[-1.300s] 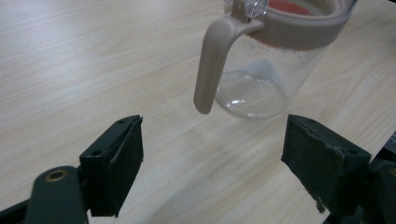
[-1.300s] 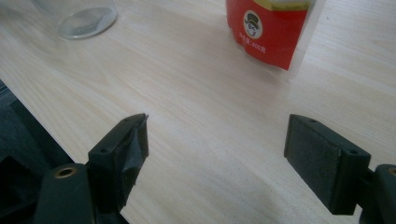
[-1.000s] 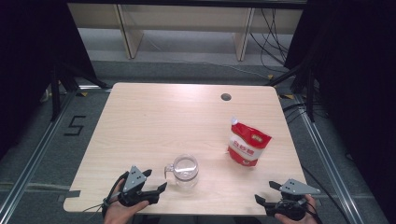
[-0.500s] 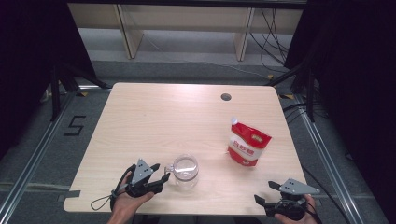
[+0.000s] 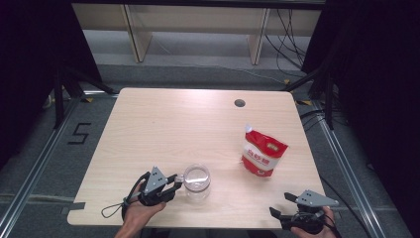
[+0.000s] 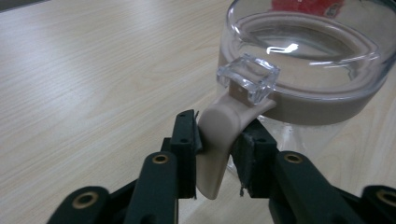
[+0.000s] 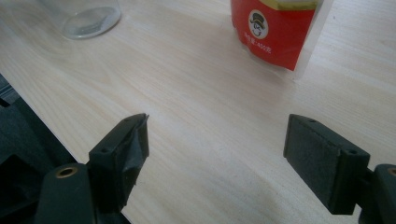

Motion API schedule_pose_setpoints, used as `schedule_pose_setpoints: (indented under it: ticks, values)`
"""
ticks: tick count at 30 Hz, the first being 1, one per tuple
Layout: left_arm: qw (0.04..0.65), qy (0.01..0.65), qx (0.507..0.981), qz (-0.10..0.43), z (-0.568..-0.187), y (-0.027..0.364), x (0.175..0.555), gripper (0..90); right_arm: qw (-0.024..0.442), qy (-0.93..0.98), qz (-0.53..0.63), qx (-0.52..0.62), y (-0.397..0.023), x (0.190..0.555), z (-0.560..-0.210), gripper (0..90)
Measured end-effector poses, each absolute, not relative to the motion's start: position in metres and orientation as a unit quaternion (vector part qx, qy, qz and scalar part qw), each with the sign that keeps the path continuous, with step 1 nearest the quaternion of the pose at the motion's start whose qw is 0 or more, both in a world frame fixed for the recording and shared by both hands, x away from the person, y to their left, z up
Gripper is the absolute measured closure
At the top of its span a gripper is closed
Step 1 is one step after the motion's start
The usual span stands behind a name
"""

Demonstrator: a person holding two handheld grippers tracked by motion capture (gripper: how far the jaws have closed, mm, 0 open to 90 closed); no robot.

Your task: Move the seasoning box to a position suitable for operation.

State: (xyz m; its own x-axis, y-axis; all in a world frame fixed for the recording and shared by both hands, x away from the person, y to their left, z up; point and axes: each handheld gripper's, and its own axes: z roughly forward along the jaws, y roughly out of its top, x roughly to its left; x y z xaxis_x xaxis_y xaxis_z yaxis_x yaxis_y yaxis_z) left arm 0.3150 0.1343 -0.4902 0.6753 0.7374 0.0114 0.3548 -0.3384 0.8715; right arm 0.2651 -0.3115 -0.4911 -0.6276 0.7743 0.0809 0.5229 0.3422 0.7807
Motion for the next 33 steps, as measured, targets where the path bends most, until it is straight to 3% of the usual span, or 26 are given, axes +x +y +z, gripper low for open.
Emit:
schedule_pose_setpoints:
  ticks: [15,33]
  values:
    - [0.458,0.350,0.785,0.226,-0.486,0.124,0.316,74.2,0.141,0.801,0.409,0.413,-0.309,0.264,-0.491,23.0]
    - [0.455,0.333,0.801,0.200,-0.488,0.098,0.312,73.4,0.147,0.804,0.411,0.403,-0.311,0.266,-0.491,23.0]
